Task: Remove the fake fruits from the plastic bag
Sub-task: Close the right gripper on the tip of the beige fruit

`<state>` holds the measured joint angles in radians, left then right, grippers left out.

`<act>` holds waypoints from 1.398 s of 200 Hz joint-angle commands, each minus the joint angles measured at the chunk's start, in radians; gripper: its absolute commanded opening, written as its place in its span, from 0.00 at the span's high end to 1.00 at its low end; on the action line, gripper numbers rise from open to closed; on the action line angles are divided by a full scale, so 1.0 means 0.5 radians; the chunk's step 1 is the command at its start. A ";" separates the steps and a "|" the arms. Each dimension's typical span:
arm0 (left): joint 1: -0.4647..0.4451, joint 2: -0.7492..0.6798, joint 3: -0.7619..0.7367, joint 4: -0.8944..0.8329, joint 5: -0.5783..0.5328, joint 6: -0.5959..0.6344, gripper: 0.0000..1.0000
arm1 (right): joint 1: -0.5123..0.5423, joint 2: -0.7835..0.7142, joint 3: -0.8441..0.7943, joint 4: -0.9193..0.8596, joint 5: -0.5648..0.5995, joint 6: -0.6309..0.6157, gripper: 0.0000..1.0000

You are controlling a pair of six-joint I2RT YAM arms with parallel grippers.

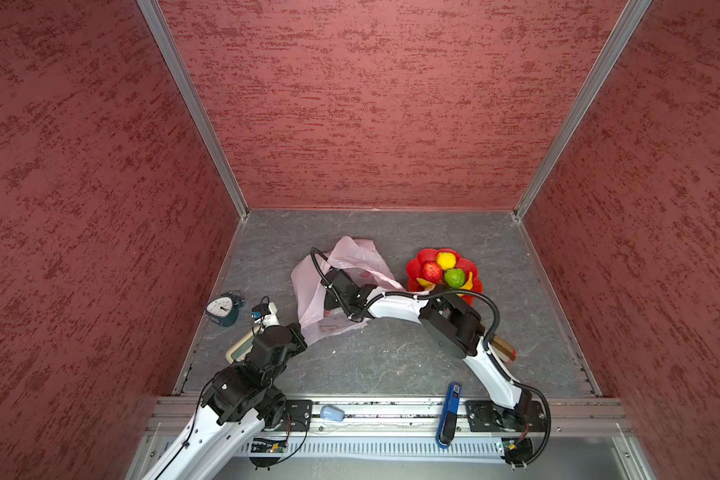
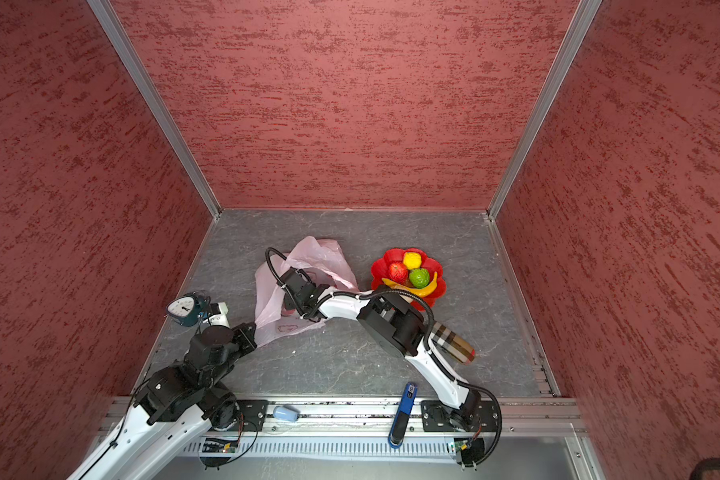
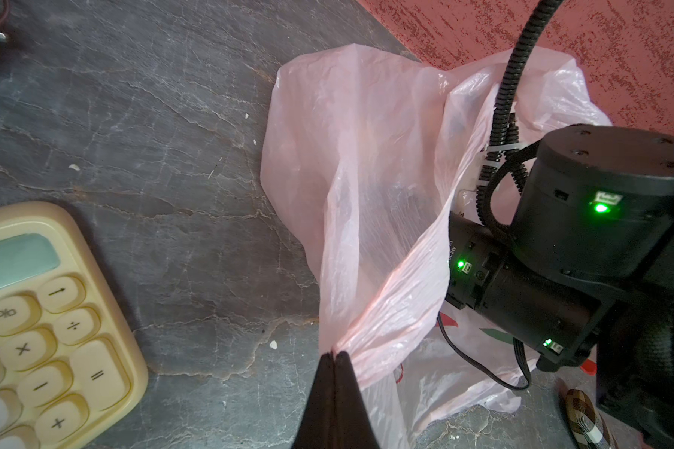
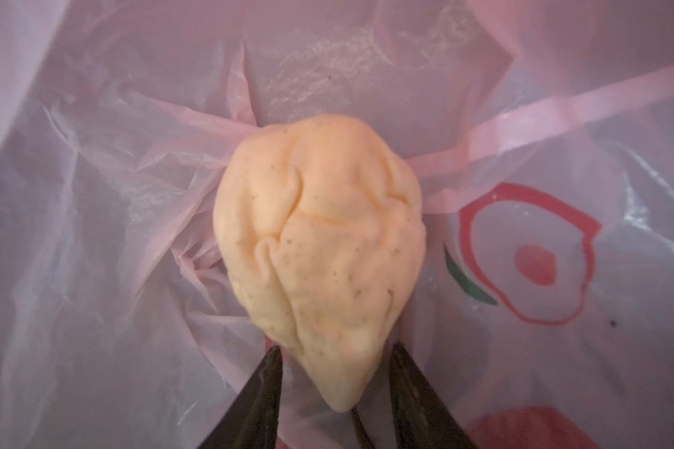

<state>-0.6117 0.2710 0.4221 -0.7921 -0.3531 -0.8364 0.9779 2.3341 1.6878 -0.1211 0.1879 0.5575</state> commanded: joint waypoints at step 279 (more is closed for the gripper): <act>-0.009 -0.002 0.052 0.069 -0.050 0.059 0.96 | -0.017 0.102 0.160 -0.104 -0.111 -0.019 0.79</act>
<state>-0.6117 0.2703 0.4225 -0.7837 -0.3618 -0.8295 0.9779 2.3695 1.7420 -0.1524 0.1520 0.5495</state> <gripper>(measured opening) 0.050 0.220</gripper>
